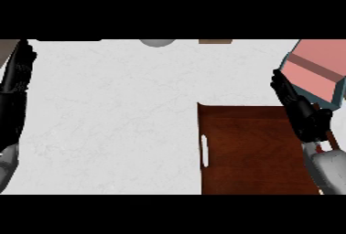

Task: Pick the tomato from the tray and place it in the cardboard box

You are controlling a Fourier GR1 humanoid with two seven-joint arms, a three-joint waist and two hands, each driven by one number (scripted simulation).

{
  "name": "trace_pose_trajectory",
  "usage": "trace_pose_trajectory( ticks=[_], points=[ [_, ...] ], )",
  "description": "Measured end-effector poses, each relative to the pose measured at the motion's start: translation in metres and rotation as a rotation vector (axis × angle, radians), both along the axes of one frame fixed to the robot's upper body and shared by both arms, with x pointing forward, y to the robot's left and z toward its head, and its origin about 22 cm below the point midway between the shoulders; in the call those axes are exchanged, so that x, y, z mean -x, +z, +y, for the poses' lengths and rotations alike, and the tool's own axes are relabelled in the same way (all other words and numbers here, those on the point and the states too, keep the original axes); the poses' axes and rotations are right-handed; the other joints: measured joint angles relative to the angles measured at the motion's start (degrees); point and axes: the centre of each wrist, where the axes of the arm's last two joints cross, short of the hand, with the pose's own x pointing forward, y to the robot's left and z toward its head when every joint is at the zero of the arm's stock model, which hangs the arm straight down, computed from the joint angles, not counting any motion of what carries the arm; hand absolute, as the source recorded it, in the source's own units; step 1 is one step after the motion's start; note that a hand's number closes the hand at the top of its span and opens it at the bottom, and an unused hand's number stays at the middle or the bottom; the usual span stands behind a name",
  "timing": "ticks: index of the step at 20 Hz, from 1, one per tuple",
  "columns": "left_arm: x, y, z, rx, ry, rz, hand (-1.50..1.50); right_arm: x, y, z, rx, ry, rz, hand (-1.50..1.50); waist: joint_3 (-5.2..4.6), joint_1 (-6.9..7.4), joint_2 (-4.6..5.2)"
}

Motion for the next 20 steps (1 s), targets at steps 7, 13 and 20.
trace_pose_trajectory(
  ticks=[7,13,20],
  points=[
    [0.023,-0.075,0.015,0.218,0.198,0.32,0.0,0.023,0.042,-0.078,0.196,-0.099,-0.163,1.5,-0.17,-2.55,0.53],
    [0.042,-0.122,0.004,0.385,0.275,0.521,0.0,0.08,0.027,-0.151,0.392,-0.377,-0.192,-1.5,0.23,-3.85,0.45],
    [0.037,-0.138,-0.004,0.426,0.266,0.58,0.0,0.153,0.048,-0.189,0.596,-0.414,-0.164,-1.5,0.29,-2.34,0.53]
  ],
)
